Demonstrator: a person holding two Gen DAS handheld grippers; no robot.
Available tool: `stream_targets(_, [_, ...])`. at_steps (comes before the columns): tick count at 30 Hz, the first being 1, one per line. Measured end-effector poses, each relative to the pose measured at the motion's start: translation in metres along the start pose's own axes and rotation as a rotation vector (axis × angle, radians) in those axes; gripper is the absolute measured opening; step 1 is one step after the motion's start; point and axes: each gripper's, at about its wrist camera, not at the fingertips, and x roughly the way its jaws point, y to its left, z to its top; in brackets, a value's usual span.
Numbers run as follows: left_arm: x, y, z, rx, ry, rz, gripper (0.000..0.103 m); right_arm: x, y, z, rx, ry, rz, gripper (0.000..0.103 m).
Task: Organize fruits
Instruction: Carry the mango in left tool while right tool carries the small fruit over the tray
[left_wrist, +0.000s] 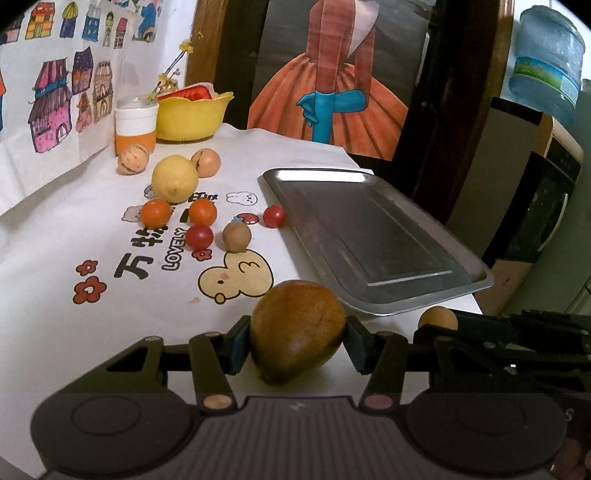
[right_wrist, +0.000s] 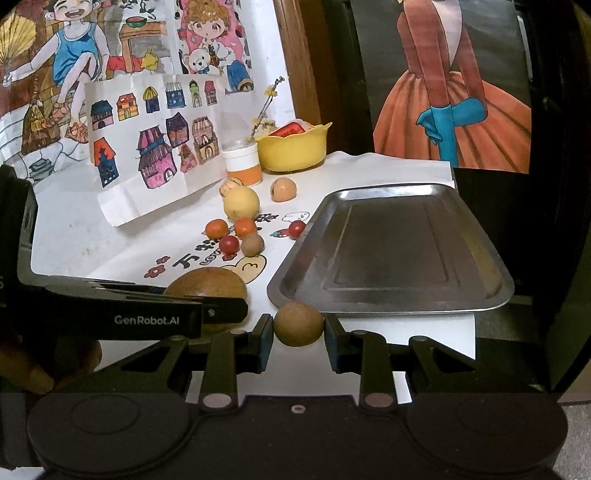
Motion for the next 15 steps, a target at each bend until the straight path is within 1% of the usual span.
stream_targets(9, [-0.006, -0.005, -0.002, -0.032, -0.004, -0.055, 0.056, -0.005, -0.008, 0.002, 0.017, -0.017, -0.012, 0.032])
stream_targets(15, [-0.011, -0.013, 0.005, -0.059, -0.021, -0.091, 0.057, -0.015, -0.022, 0.006, 0.019, -0.039, -0.030, 0.032])
